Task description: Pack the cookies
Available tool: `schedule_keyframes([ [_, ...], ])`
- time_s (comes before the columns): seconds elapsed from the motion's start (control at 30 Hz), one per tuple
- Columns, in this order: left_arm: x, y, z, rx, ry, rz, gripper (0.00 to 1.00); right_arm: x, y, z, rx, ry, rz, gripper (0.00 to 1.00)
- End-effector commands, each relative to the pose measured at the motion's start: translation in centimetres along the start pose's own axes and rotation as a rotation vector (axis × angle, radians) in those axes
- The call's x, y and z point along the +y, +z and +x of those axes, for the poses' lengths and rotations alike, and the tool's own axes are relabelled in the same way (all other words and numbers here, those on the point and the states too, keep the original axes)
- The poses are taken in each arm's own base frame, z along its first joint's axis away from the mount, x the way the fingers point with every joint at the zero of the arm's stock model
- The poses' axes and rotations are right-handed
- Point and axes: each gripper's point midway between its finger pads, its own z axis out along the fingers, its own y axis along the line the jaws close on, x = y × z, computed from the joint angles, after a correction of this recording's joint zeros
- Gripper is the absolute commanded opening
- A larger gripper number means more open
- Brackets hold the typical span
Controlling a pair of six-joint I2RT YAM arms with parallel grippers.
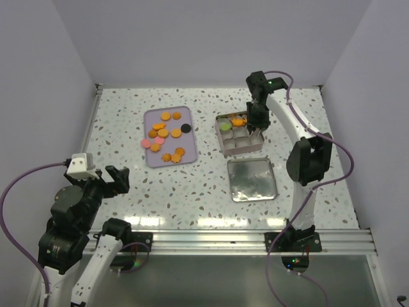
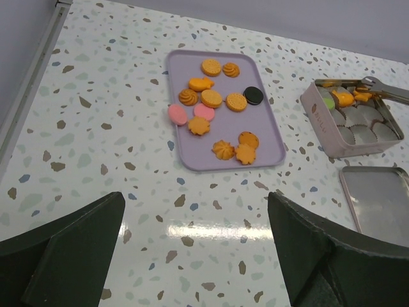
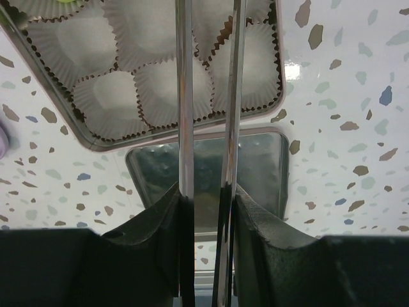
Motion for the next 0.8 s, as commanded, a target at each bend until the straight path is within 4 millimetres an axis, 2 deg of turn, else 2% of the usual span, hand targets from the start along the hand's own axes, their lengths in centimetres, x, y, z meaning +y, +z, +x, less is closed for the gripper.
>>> schedule_keyframes([
  [0.0, -0.5, 0.6, -0.8, -0.018, 0.022, 0.019, 1.0, 0.5, -1.2, -1.8, -0.066, -0.008, -0.037, 0.33],
  [0.23, -0.6, 0.8, -0.7, -0.007, 0.026, 0.019, 1.0, 0.2, -1.8, -2.6, -0.083, -0.002, -0.036, 0.45],
  [0.37, -0.6, 0.8, -0.7, -0.008, 0.027, 0.021, 1.0, 0.2, -2.1, -2.6, -0.085, -0.002, -0.04, 0.47],
  [0.5, -0.6, 0.9, -0.6, -0.004, 0.029, 0.021, 1.0, 0.4, -3.1, -2.6, -0.102, 0.006, -0.06, 0.47],
  [0.67, -0.7, 0.9, -0.6, -0.004, 0.032, 0.029, 1.0, 1.5, -5.2, -2.4, -0.126, 0.023, -0.133, 0.46],
  [0.73, -0.8, 0.9, -0.7, -0.004, 0.032, 0.029, 1.0, 2.4, -6.2, -2.0, -0.14, 0.015, -0.16, 0.46],
  [0.77, -0.8, 0.9, -0.7, -0.004, 0.033, 0.029, 1.0, 3.5, -6.6, -1.4, -0.139, -0.008, -0.174, 0.46],
])
